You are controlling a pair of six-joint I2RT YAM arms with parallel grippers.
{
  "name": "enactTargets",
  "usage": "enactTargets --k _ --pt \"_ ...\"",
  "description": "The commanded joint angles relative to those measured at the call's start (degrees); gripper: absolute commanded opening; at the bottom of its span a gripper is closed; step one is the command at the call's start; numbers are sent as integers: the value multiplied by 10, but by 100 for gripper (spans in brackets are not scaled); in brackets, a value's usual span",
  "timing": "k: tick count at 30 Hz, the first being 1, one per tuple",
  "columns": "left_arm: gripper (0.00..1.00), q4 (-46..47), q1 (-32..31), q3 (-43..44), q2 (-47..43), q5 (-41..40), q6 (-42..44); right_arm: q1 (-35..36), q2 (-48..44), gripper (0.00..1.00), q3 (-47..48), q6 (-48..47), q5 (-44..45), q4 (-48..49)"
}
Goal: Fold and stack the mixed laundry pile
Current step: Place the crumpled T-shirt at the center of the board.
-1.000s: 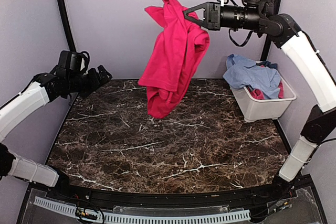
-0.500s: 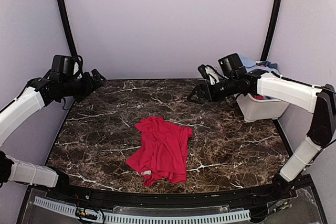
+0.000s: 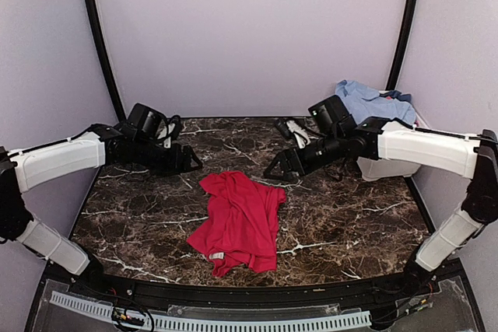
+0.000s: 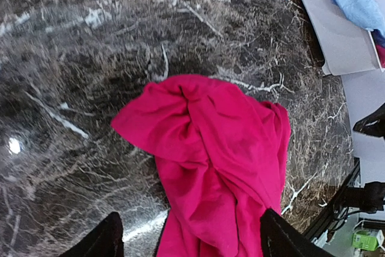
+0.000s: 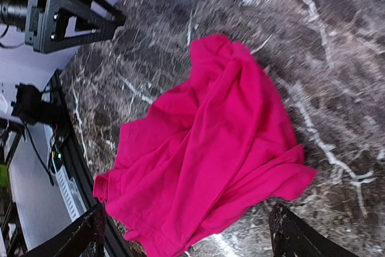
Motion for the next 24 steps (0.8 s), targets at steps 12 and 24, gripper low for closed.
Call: enactTargets --k 12,24 --pt "66 61 -7 -93 21 83 -21 66 139 65 -10 22 -47 17" --pt "63 43 -9 -124 -10 72 -34 95 127 49 -88 53 -42 38"
